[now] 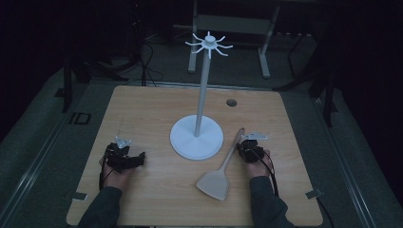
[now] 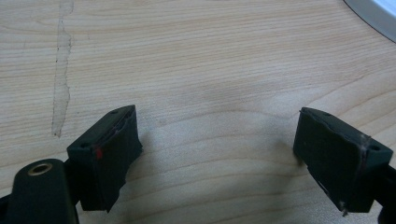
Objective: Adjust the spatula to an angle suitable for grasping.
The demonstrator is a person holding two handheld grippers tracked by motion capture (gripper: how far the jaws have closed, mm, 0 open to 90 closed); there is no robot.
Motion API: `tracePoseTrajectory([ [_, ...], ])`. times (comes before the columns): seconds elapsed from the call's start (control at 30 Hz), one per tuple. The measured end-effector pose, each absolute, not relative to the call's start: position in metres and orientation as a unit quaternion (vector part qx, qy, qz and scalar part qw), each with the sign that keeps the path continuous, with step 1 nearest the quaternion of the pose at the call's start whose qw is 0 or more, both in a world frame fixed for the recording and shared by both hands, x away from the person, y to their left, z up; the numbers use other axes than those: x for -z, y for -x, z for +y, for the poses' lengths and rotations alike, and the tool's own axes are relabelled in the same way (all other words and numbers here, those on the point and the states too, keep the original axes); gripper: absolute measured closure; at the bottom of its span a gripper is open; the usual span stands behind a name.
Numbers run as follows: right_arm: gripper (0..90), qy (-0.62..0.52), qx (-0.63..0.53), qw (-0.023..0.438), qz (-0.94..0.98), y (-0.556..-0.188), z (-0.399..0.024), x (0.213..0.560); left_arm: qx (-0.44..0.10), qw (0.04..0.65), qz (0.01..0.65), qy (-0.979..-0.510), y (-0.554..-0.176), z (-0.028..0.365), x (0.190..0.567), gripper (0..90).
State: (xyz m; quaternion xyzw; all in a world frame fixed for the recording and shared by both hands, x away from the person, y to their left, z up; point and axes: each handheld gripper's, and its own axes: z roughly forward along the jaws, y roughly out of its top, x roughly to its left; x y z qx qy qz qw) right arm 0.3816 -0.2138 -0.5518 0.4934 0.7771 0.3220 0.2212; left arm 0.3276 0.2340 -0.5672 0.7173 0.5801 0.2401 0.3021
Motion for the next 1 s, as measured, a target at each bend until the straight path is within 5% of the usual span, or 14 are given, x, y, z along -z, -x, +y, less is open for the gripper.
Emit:
tracePoseTrajectory([
  [0.43, 90.0, -0.407, -0.374, 0.165, 0.817, -0.333, -0.168, 0.531, -0.24, 0.303, 0.58, -0.718, -0.327, 0.234, 0.567, 14.6],
  [1.0, 90.0, -0.37, -0.333, 0.16, 0.852, -0.316, -0.155, 0.547, -0.24, 0.302, 0.579, -0.719, -0.327, 0.234, 0.567, 14.6],
])
